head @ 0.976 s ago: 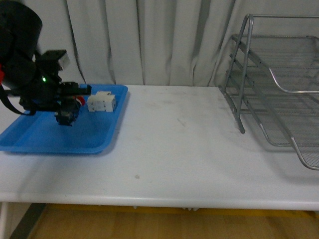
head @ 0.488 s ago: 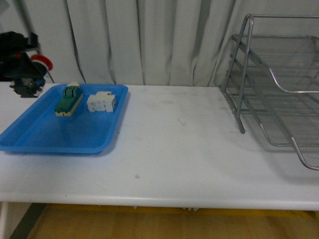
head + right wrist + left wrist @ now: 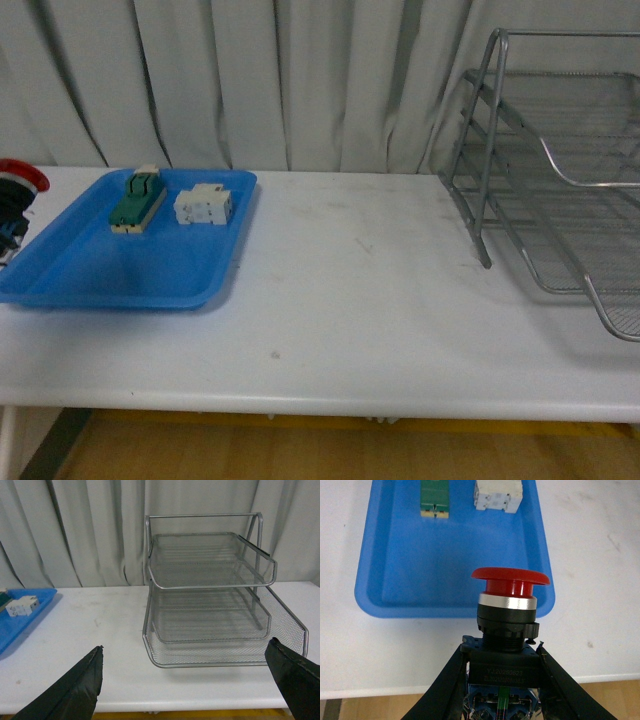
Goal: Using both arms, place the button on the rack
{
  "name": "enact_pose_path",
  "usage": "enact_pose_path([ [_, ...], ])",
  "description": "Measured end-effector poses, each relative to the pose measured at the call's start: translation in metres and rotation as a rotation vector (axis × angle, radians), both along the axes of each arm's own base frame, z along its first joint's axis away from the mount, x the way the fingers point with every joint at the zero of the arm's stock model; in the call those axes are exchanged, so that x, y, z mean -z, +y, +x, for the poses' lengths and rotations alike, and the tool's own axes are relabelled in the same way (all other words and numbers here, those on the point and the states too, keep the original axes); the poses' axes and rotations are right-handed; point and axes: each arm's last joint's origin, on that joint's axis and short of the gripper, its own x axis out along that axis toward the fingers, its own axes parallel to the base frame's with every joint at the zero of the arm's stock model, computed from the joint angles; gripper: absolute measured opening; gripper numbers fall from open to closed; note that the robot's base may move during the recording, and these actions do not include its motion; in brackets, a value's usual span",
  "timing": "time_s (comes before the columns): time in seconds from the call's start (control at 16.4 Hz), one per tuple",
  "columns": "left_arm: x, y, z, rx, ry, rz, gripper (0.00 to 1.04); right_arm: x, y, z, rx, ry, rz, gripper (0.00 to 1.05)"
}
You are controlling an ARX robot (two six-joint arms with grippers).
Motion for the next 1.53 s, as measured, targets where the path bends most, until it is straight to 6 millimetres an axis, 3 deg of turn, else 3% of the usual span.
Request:
enact_pose_path([
  [1.53, 0.009, -0.01, -0.001, 0.049, -0.015, 0.021, 0.33, 0.0, 0.0, 0.0, 0.0, 0.0, 0.0, 0.98],
])
